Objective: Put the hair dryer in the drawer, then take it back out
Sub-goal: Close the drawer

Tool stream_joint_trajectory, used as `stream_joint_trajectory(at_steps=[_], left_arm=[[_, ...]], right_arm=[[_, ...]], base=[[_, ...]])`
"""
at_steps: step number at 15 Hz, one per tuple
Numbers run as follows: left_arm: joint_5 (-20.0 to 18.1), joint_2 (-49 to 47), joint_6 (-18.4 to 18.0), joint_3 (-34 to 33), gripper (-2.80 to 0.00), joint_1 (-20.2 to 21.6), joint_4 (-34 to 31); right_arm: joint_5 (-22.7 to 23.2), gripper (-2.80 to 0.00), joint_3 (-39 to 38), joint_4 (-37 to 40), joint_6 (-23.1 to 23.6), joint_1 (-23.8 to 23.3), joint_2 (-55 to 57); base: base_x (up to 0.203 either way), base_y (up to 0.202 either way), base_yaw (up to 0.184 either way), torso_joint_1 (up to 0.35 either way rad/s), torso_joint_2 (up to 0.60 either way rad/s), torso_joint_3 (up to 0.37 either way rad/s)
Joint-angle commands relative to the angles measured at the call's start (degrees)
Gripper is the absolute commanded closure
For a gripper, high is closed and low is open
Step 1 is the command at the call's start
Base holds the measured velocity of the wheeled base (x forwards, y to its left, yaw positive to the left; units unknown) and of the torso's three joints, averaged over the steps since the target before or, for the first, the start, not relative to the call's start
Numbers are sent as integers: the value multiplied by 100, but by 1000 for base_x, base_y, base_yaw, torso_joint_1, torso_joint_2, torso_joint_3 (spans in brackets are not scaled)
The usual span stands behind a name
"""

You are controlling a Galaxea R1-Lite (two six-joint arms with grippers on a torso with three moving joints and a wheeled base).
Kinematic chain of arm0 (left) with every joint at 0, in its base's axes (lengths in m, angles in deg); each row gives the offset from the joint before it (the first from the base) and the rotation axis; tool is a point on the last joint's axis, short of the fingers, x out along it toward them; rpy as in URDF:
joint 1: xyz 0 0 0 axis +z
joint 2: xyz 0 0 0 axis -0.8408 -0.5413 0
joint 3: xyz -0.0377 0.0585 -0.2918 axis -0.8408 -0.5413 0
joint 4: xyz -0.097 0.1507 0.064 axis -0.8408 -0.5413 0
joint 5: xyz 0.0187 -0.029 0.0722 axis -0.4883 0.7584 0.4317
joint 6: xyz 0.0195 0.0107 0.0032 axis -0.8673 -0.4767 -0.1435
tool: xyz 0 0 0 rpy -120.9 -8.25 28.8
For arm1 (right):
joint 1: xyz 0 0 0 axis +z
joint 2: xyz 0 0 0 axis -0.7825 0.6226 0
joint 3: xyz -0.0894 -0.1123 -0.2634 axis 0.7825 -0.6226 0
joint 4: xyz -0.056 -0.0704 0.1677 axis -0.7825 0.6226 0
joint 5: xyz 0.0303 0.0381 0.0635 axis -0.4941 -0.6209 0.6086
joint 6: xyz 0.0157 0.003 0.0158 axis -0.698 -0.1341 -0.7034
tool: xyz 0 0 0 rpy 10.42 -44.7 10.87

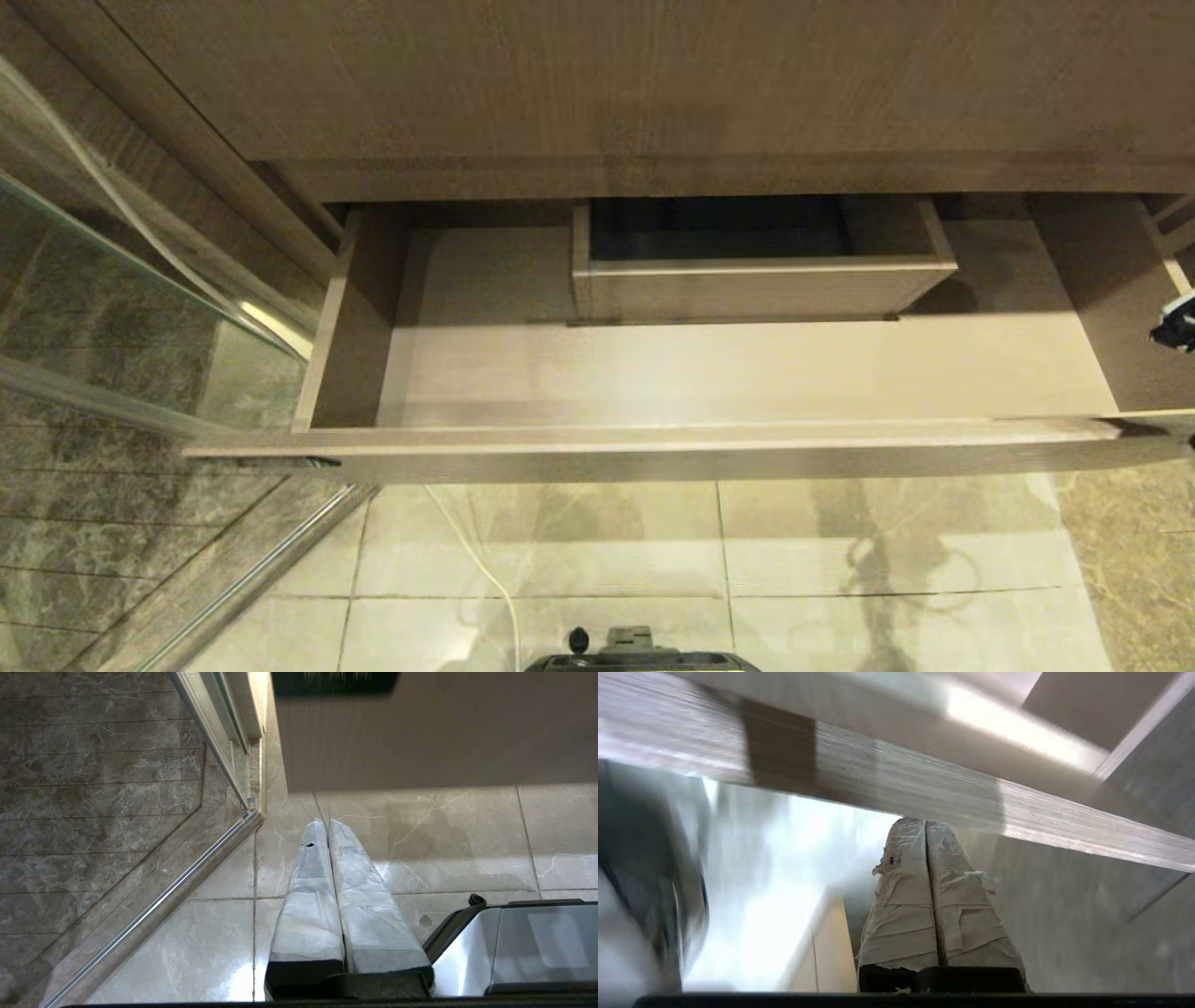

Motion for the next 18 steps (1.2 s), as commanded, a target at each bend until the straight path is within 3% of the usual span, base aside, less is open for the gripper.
stream_joint_trajectory(at_steps=[1, 3, 4, 18], left_arm=[[0, 0, 0, -9, 0, 1, -2], [0, 0, 0, -3, 0, -3, -2], [0, 0, 0, -9, 0, -6, -2], [0, 0, 0, -9, 0, 2, -2]], right_arm=[[123, 0, 122, -1344, -203, 144, -91], [168, 0, 258, -2312, -537, 307, -55], [169, 0, 247, -2379, -582, 326, -96], [155, 0, -1304, -1996, -540, 365, -2149]], base=[[0, 0, 0, 0, 0, 0], [0, 0, 0, 0, 0, 0], [0, 0, 0, 0, 0, 0], [0, 0, 0, 0, 0, 0]])
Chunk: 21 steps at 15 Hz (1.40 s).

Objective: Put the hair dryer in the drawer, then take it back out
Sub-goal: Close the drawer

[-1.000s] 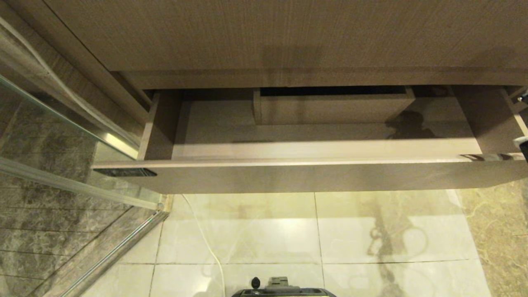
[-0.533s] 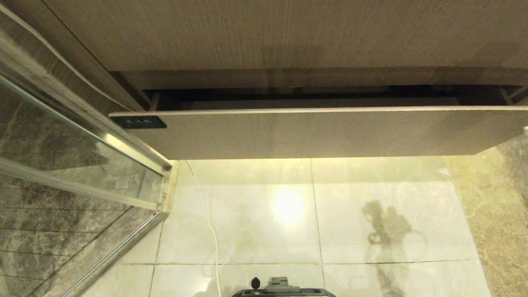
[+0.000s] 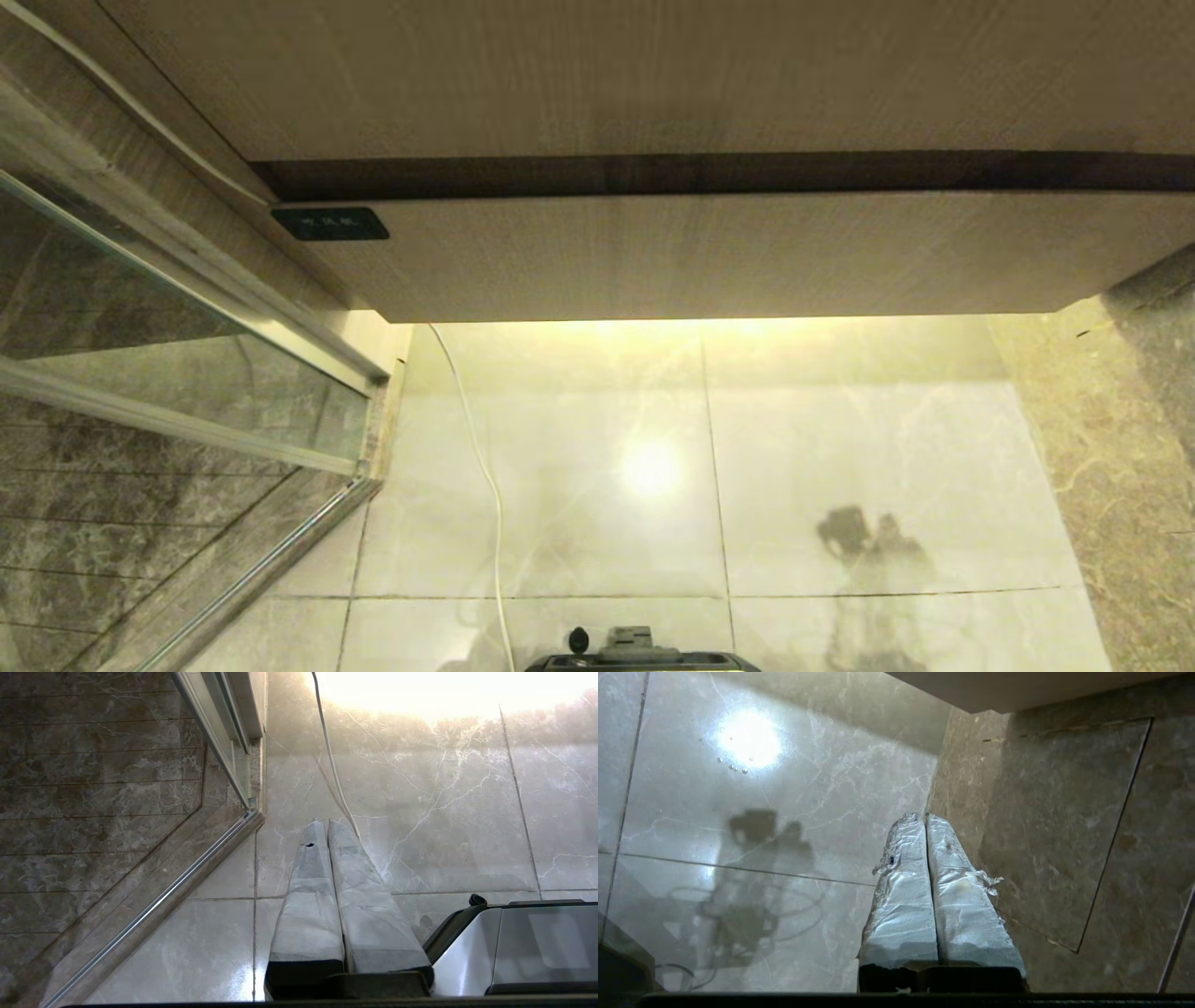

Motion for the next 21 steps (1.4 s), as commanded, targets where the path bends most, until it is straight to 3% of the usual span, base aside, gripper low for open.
stream_joint_trajectory(at_steps=[1, 8, 12, 16, 21], left_arm=[[0, 0, 0, -9, 0, 1, 0], [0, 0, 0, -8, 0, -6, 0], [0, 0, 0, -9, 0, 2, 0], [0, 0, 0, -9, 0, -7, 0], [0, 0, 0, -9, 0, 1, 0]], right_arm=[[-10, 0, -184, -2, 16, 42, -359], [-28, 0, -844, 36, -14, 399, -1090], [-24, 0, -1077, 461, -8, 642, -1082], [16, 0, -937, 348, -6, 675, -188], [24, 0, -450, -674, -4, 676, 1486]], base=[[0, 0, 0, 0, 0, 0], [0, 0, 0, 0, 0, 0], [0, 0, 0, 0, 0, 0], [0, 0, 0, 0, 0, 0], [0, 0, 0, 0, 0, 0]])
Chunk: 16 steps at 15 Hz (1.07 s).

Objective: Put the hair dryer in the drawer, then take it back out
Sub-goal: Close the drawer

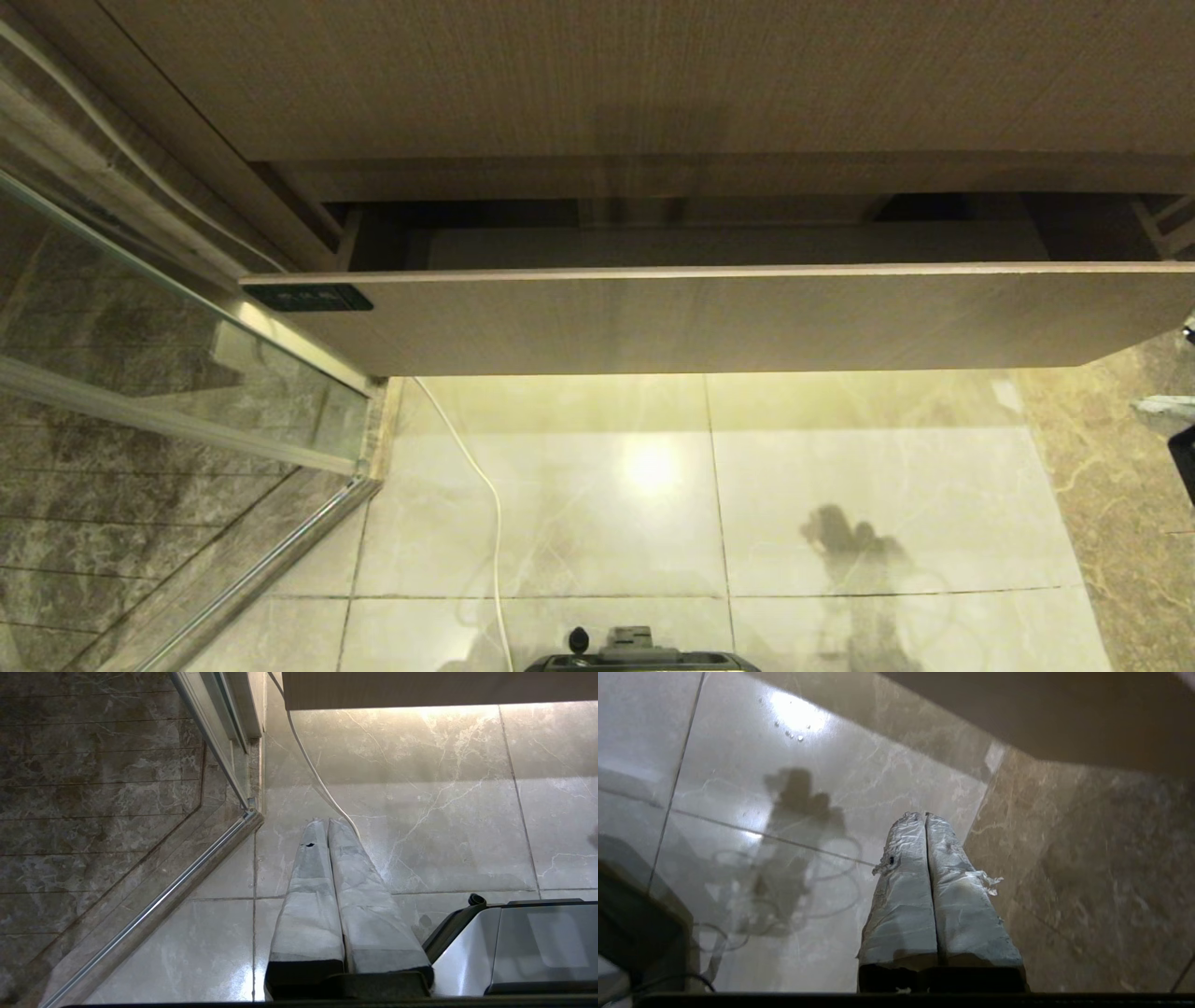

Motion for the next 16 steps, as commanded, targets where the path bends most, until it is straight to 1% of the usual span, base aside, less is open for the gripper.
stream_joint_trajectory(at_steps=[1, 5, 7, 11, 14, 16], left_arm=[[0, 0, 0, -9, 0, 0, 0], [0, 0, 0, -9, 0, -2, 0], [0, 0, 0, -9, 0, 3, 0], [0, 0, 0, -9, 0, 5, 0], [0, 0, 0, 0, 0, 5, 0], [0, 0, 0, -9, 0, -3, 0]], right_arm=[[-2, 0, 369, -240, 20, 1, 1105], [-8, 0, 1062, -420, -10, -6, 2093], [8, 0, 1399, -683, -25, -8, 2467], [281, 0, 1874, -1017, -20, -8, 2641], [662, 0, 1903, -1833, -30, -14, 2732], [699, 0, 1990, -2120, -31, -8, 2829]], base=[[0, 0, 0, 0, 0, 0], [0, 0, 0, 0, 0, 0], [0, 0, 0, 0, 0, 0], [0, 0, 0, 0, 0, 0], [0, 0, 0, 0, 0, 0], [0, 0, 0, 0, 0, 0]])
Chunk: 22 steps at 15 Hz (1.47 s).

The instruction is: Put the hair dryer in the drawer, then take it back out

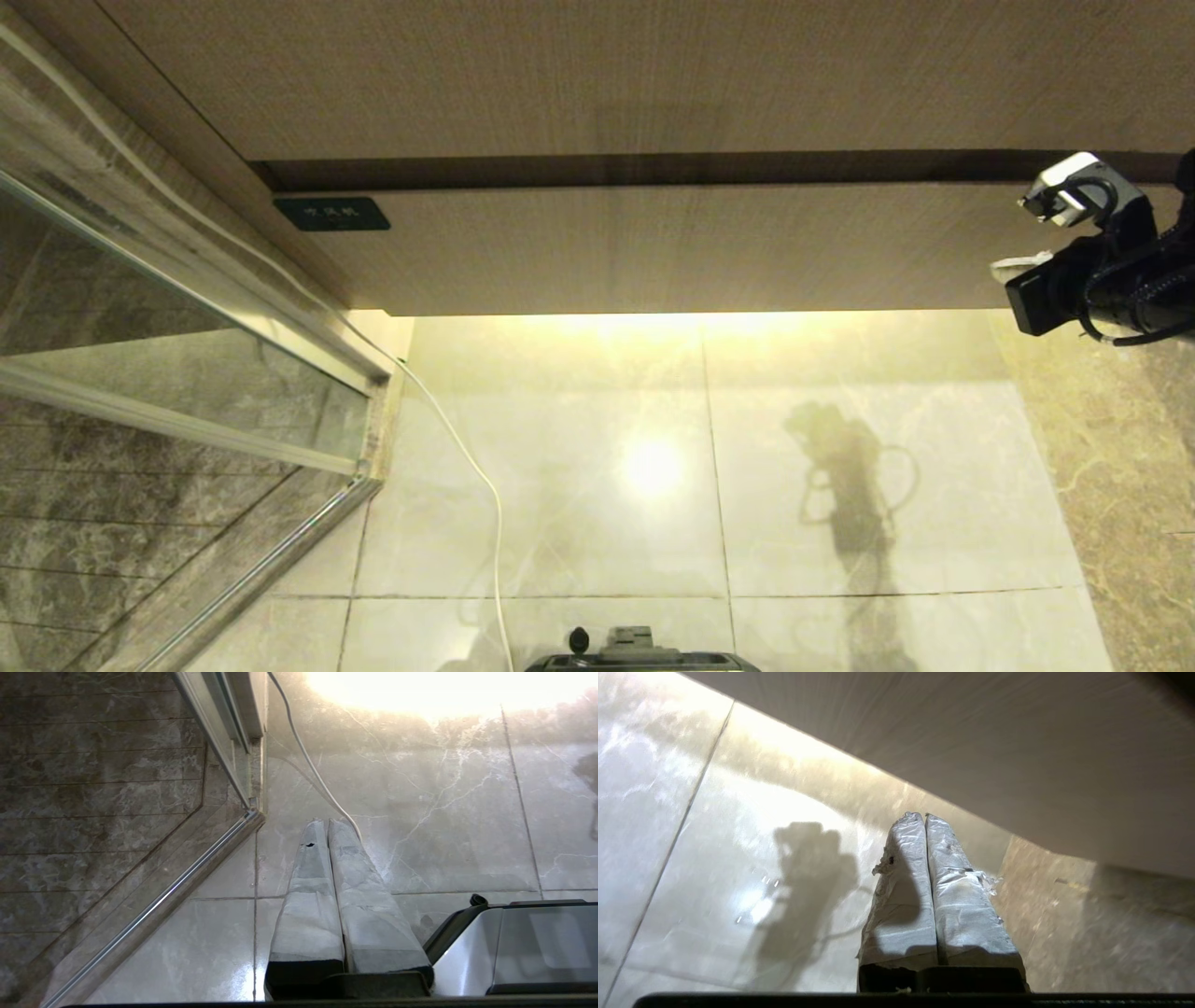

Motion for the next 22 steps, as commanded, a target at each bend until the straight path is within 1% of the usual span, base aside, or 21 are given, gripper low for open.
stream_joint_trajectory(at_steps=[1, 3, 5, 7, 9, 12, 14, 16, 18, 20, 21, 22], left_arm=[[0, 0, 0, -9, 0, -4, 0], [0, 0, 0, -9, 0, 2, 0], [0, 0, 0, -9, 0, 2, 0], [0, 0, 0, -9, 0, -6, 0], [0, 0, 0, -9, 0, 2, 0], [0, 0, 0, -9, 0, 2, 0], [0, 0, 0, -8, 0, 1, 0], [0, 0, 0, -6, 0, -1, 0], [0, 0, 0, -9, 0, -5, 0], [0, 0, 0, -9, 0, 2, 0], [0, 0, 0, -9, 0, 2, 0], [0, 0, 0, -7, 0, 2, 0]], right_arm=[[10, 0, 116, -87, 18, -11, 128], [18, 0, 92, 60, 9, -74, 10], [94, 0, -20, 424, 18, -98, -325], [190, 0, -298, 832, 47, -148, -758], [203, 0, -672, 1049, 70, -156, -1188], [203, 0, -1313, 1353, 88, -99, -2118], [201, 0, -1890, 1523, 83, -6, -2935], [187, 0, -2653, 1572, 75, 71, -3811], [168, 0, -3407, 1530, 26, 288, -4595], [155, 0, -4215, 1329, -138, 694, -5656], [149, 0, -4584, 1229, -311, 928, -6165], [147, 0, -4909, 1146, -585, 1149, -6725]], base=[[0, 0, 0, 0, 0, 0], [0, 0, 0, 0, 0, 0], [0, 0, 0, 0, 0, 0], [0, 0, 0, 0, 0, 0], [0, 0, 0, 0, 0, 0], [0, 0, 0, 0, 0, 0], [0, 0, 0, 0, 0, 0], [0, 0, 0, 0, 0, 0], [0, 0, 0, 0, 0, 0], [0, 0, 0, 0, 0, 0], [0, 0, 0, 0, 0, 0], [0, 0, 0, 0, 0, 0]])
